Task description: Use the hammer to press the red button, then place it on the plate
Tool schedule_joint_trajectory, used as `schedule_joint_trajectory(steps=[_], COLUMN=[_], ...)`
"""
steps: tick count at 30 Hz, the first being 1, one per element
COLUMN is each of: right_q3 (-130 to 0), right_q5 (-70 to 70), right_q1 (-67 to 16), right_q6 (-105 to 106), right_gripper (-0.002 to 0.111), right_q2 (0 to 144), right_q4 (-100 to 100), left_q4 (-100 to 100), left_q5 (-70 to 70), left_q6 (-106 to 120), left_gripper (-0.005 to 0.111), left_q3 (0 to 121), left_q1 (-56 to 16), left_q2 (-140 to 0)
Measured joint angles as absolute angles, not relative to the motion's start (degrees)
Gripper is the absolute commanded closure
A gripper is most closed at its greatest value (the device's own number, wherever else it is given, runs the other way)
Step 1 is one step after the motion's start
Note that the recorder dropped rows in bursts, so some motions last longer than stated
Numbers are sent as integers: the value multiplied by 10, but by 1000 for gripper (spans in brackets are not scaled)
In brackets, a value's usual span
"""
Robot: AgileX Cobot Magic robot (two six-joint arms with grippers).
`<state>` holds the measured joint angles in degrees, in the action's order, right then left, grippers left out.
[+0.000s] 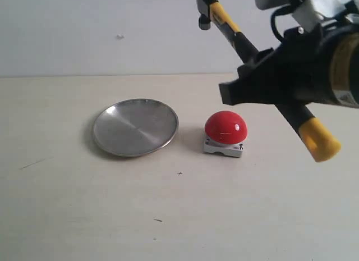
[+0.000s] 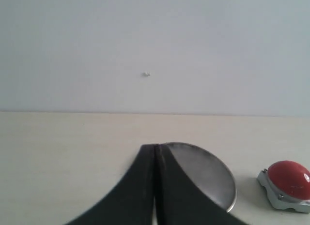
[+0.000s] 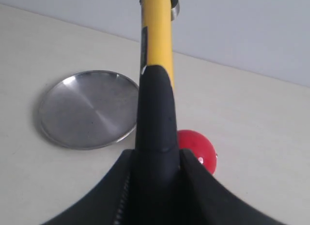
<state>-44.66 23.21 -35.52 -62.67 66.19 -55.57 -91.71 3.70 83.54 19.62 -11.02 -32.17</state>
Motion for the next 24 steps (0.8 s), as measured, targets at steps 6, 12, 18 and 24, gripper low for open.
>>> schedule_joint_trajectory(steps=[6, 12, 18, 24], right_q3=[-379, -320, -292, -292], right_q5=[235, 222, 222, 220], right_q1=[-355, -355, -355, -355], right_q6=[-653, -696, -840, -871], right_gripper=[108, 108, 108, 108], right_q2=[600, 589, 597, 617], right_q4=[-553, -567, -686, -715], left_q4=[-941, -962, -969, -945], left_q5=[30, 33, 66, 113], left_q6=[835, 835, 835, 835], left_gripper=[107, 107, 107, 107], left_q3=[123, 71, 17, 2], left_q1=[-110, -110, -110, -110], left_q2=[-172, -86, -51, -42])
